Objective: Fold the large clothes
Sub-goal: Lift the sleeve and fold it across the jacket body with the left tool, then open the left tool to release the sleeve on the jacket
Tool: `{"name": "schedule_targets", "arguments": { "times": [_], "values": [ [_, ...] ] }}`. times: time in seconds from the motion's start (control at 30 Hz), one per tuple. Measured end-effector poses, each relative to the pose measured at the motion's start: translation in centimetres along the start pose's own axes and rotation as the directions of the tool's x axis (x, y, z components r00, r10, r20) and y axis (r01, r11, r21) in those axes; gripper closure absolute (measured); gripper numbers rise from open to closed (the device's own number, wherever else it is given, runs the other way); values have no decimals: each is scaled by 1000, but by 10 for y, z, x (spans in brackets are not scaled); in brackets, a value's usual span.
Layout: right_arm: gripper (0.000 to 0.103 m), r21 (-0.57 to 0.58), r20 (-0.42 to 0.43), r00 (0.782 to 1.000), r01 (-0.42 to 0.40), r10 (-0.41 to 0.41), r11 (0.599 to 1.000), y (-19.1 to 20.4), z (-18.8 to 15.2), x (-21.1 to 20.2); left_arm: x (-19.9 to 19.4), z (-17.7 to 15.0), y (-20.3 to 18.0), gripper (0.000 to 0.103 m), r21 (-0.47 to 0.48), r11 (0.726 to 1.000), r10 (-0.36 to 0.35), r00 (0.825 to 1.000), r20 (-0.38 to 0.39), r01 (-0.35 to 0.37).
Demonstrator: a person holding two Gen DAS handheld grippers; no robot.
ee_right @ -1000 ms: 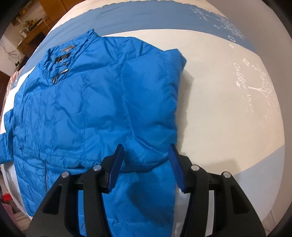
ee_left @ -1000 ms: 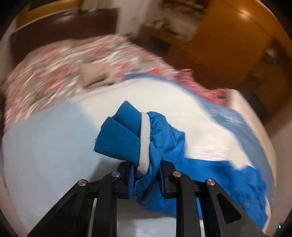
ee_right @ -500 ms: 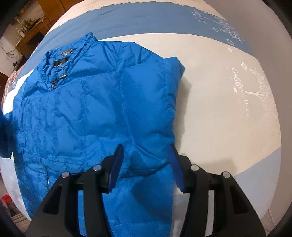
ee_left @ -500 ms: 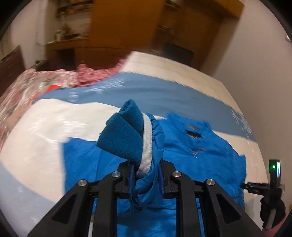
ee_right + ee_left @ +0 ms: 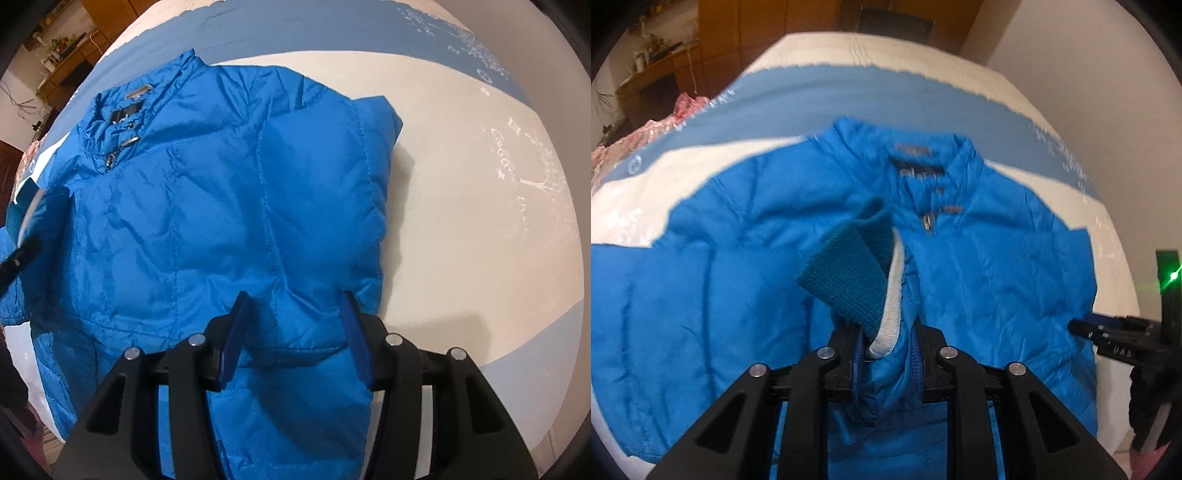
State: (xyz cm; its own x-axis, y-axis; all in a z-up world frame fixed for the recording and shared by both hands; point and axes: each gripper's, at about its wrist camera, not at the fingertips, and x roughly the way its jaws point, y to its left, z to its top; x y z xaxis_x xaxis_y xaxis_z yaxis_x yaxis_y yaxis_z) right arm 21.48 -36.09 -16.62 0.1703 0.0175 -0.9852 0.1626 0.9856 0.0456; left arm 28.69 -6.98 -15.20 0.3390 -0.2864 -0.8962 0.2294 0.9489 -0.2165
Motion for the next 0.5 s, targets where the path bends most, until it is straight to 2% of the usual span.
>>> {"name": "schedule_targets", "arguments": {
  "times": [0.13,0.37,0.43,0.5],
  "values": [
    [52,-1,-10,1000,3,-3,1000,0,3,4,12,-12,-1,82,7,1000,-11,999,-44,11],
    [50,-9,-8,1000,25,-25,1000,3,1,13,25,-21,-3,80,6,1000,-9,998,-60,9],
    [50,-12,-11,999,32,-32,999,3,0,14,20,-22,-4,77,5,999,-34,997,-67,34],
    [50,-7,-14,999,34,-34,999,3,1,9,8,-24,-5,67,6,998,-66,995,-75,66]
  ]
}}
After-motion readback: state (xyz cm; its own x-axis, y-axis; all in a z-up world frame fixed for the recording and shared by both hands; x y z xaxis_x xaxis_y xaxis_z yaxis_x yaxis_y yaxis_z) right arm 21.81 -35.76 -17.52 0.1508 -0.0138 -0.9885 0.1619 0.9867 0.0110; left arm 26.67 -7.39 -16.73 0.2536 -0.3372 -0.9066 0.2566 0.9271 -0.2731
